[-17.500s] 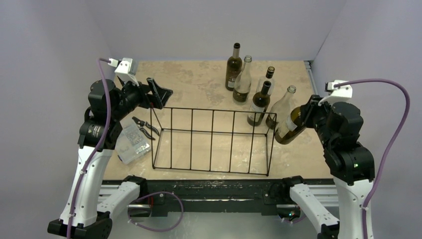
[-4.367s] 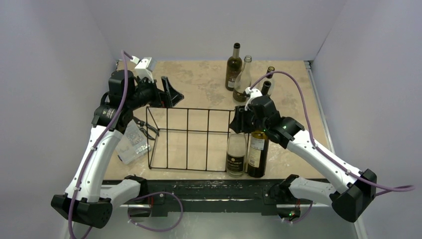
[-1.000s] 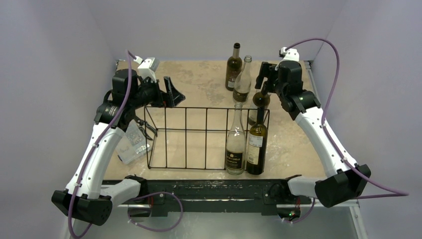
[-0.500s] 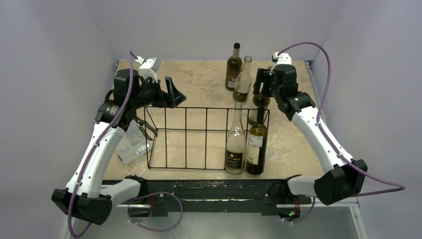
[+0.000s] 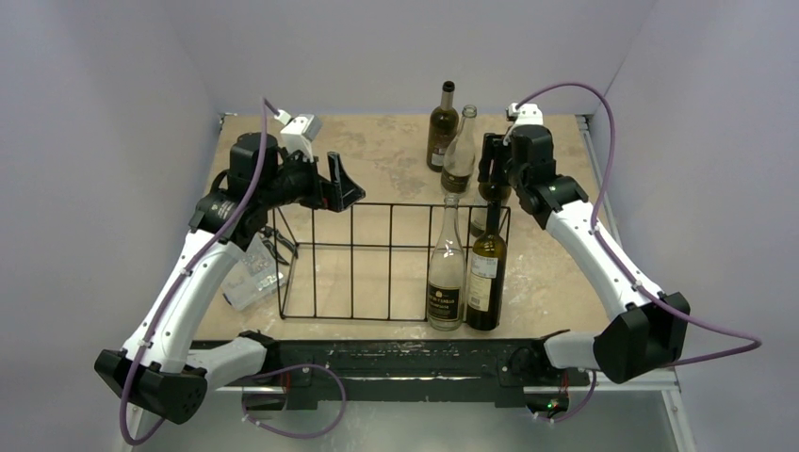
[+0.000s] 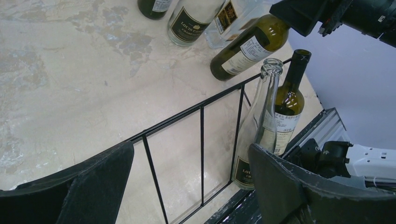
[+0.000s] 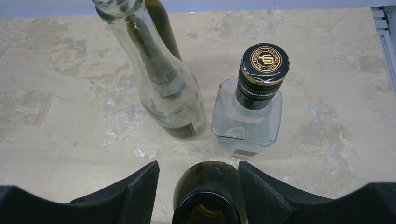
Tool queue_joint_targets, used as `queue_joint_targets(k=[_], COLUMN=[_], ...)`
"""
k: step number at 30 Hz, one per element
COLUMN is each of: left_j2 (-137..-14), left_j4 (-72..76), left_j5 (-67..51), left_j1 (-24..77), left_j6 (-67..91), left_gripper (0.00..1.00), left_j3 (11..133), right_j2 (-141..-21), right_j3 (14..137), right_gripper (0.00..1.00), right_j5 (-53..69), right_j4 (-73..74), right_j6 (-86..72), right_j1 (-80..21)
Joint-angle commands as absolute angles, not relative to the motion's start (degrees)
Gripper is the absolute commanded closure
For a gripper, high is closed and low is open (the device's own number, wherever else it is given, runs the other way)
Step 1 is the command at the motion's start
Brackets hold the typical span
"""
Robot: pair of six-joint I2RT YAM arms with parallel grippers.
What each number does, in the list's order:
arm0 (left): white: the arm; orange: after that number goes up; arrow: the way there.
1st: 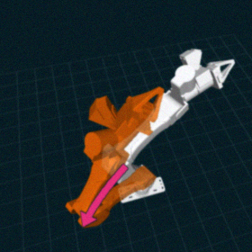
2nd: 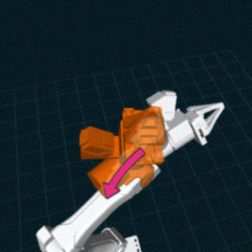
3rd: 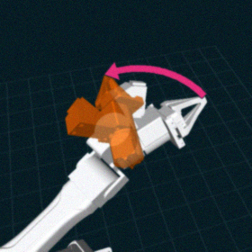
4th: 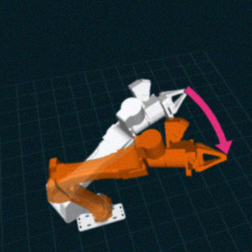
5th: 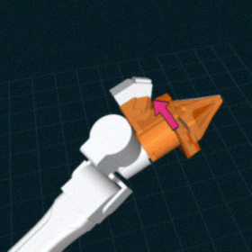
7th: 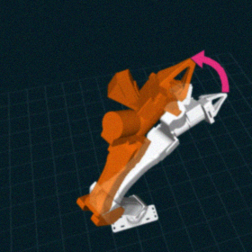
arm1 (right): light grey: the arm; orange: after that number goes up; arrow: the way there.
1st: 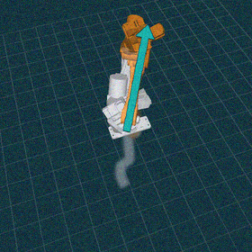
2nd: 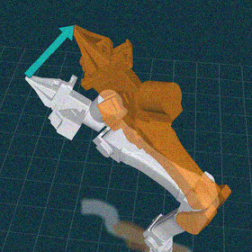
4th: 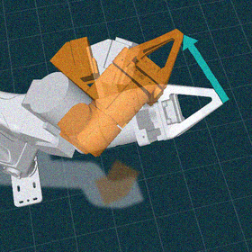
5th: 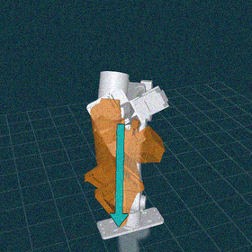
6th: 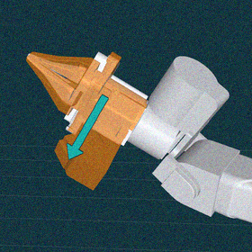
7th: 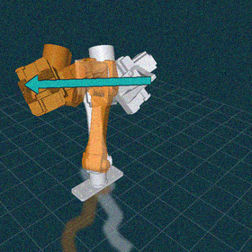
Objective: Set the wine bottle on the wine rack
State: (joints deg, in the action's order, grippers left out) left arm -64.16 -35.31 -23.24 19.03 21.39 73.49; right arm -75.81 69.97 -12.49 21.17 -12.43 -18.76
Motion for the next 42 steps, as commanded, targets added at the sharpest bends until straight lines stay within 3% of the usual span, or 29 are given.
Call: queue_joint_targets(k=[1, 11, 34, 42], left_j2=[-63.92, -62.29, -60.47, -60.41], left_j4=[-33.67, -33.71, -34.56, -34.73], left_j5=[-21.88, -19.24, -11.43, -12.05], left_j1=[21.05, 22.15, 22.15, 22.15], left_j6=[19.94, 18.78, 15.59, 15.79], left_gripper=[0.08, 0.08, 0.08, 0.08], left_j3=[74.43, 74.18, 73.65, 73.92], right_j2=[-75.95, -76.51, -71.22, -66.18], right_j3=[69.08, 69.20, 73.43, 75.63], right_gripper=[0.34, 0.45, 0.99, 1.00], right_j5=[-13.51, -14.45, -14.58, -12.73], right_j4=[17.51, 16.15, 16.86, 15.24], right_j6=[-11.47, -12.24, -12.75, -14.32], right_j1=[-18.94, -18.98, -18.98, -18.94])
